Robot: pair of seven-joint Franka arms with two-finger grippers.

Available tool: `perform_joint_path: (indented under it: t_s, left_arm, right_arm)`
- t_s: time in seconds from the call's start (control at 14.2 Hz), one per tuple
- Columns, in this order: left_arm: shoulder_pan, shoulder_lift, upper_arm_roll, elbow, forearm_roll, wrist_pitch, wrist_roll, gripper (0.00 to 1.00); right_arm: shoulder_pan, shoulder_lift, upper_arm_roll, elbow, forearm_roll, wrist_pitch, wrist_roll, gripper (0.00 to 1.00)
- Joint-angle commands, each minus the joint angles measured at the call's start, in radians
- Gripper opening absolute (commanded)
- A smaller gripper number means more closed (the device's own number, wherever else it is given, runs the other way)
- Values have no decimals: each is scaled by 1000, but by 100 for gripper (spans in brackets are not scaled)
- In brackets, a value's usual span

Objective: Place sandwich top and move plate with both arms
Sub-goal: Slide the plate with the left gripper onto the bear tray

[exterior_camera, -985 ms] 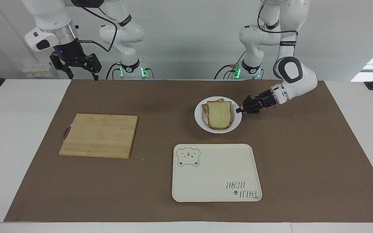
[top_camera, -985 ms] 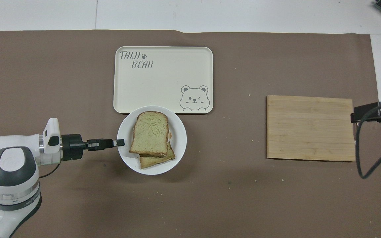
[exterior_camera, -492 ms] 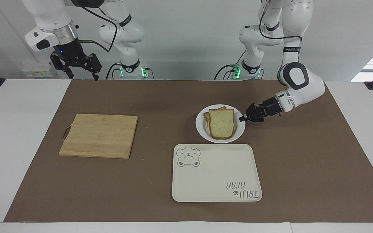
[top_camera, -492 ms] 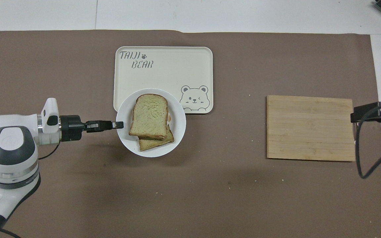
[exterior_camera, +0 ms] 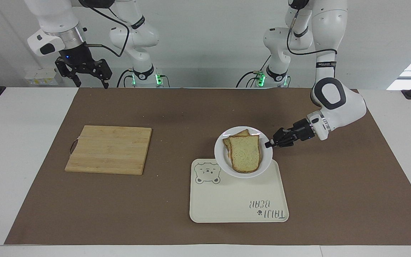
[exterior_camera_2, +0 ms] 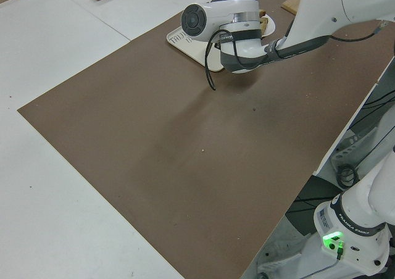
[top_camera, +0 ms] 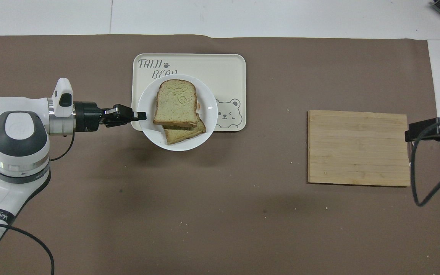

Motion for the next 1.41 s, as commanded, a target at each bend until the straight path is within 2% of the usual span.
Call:
perform_joint_path:
  t_s: [0.0,0.28,0.63,0.84,0.91,0.98,1.13,1.34]
  left_arm:
    - [-9,71,-16,80,3,18,-41,0]
    - [-9,191,-27,190,3,31,-36,0]
    - [-7,261,-83,229,3,152,-36,0]
    - [-9,260,-81,224,-1,187,-39,0]
    - [-9,260,-81,223,-3,236,-57,37]
    - [-10,260,-79,221,9,273,-106,99]
    - [-10,225,-69,209,75,295,-172,100]
    - [0,147,-37,184,273,279,-241,100]
  right_arm:
    - [-9,-5,4,6,8,-10,-21,100]
    - [-8,-5,2,6,7,-10,-21,100]
    - [-8,-5,2,6,8,-10,-19,100]
    - [-9,-5,2,6,8,-10,-21,100]
    - [-9,-5,2,6,8,-10,-21,100]
    - [-9,-5,4,6,8,-10,-21,100]
    - [-8,-5,4,6,8,-10,-21,100]
    - [-9,-5,2,4,7,-10,-19,100]
